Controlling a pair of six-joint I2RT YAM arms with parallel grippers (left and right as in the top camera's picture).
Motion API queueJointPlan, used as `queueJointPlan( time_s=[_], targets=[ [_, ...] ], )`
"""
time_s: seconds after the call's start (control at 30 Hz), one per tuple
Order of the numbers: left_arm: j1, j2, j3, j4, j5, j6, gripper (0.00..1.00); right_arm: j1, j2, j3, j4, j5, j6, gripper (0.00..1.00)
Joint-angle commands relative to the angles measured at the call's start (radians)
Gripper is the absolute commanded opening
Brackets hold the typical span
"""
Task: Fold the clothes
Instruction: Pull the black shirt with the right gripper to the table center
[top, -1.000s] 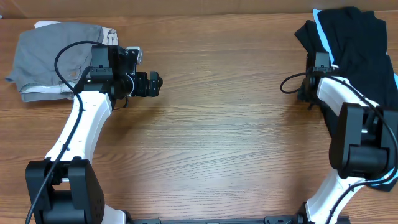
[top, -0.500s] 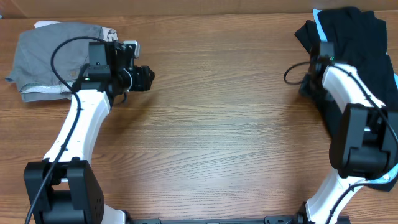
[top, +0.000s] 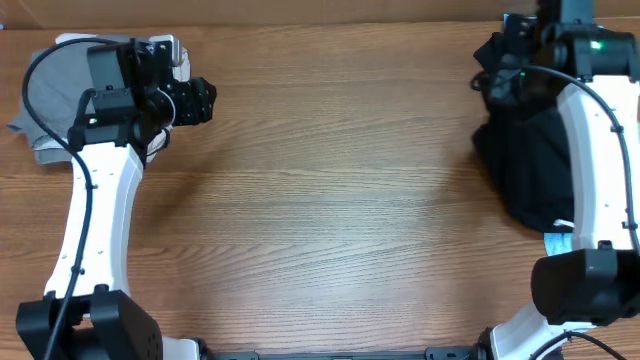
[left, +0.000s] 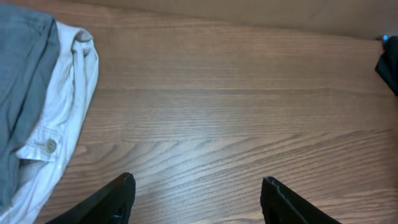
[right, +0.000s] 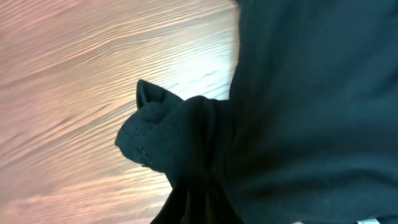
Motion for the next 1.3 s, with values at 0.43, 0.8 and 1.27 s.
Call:
queueJointPlan(
  time_s=[0.43,0.8,1.27],
  targets=[
    [0.122,-0.027,0.047,0.031,-0.005,-0.030,0.75,0.596,0.014,0.030,0.092,-0.117,0.012,0.04],
    [0.149,-0.027,0.047,0.032,-0.029,-0.029,0.80,0.884,0.166,0.021,0.181,-0.186,0.015,0.11],
    [0.148,-0.026,0.047,0.032,-0.074,-0.021,0.95,0.936,0.174,0.025,0.193,-0.229,0.042,0.49]
  ],
)
